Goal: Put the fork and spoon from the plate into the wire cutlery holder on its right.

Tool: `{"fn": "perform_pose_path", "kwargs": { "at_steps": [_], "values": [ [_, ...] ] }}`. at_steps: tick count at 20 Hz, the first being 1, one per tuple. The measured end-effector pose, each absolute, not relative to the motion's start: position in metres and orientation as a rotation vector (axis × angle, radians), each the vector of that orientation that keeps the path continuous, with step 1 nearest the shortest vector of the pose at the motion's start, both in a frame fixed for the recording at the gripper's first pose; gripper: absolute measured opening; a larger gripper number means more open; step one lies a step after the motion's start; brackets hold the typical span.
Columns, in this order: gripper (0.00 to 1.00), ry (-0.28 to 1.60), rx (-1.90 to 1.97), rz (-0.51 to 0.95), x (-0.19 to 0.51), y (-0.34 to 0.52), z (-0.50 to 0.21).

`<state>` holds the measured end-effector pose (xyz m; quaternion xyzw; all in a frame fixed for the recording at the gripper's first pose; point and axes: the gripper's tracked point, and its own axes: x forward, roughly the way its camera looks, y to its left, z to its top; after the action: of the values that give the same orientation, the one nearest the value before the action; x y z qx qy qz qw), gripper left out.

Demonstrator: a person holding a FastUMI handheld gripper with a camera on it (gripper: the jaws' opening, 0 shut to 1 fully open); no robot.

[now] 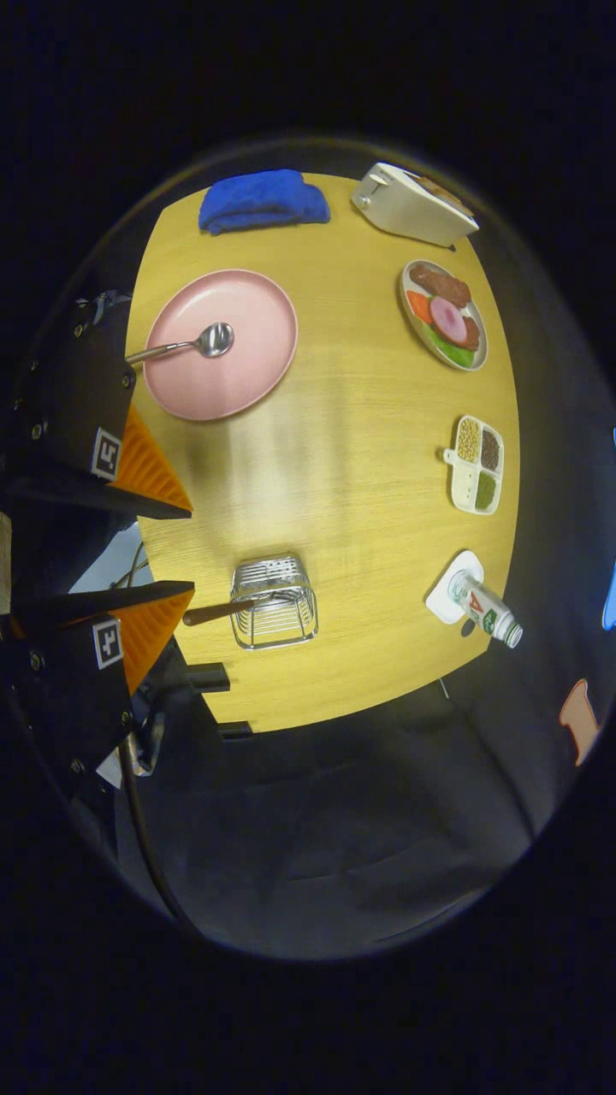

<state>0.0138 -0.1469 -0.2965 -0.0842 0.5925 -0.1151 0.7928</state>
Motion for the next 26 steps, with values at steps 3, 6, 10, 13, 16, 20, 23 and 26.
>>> {"fn": "perform_pose_path", "kwargs": {
  "at_steps": [3,6,10,13,16,20,23,26],
  "values": [
    [0.44,1.268,-0.214,-0.195,0.007,-0.115,-0.300],
    [0.45,1.256,-0.217,-0.143,-0.002,-0.078,-0.305],
    [0.44,1.259,-0.220,-0.064,-0.018,-0.034,-0.317],
    [0.44,1.268,-0.213,-0.021,-0.032,-0.009,-0.332],
    [0.44,1.283,-0.190,0.005,-0.048,0.009,-0.353],
    [0.45,1.326,-0.203,0.048,-0.067,0.023,-0.382],
    [0.44,1.351,-0.198,0.075,-0.075,0.033,-0.400],
    [0.45,1.382,-0.186,0.082,-0.082,0.037,-0.418]
  ]
}}
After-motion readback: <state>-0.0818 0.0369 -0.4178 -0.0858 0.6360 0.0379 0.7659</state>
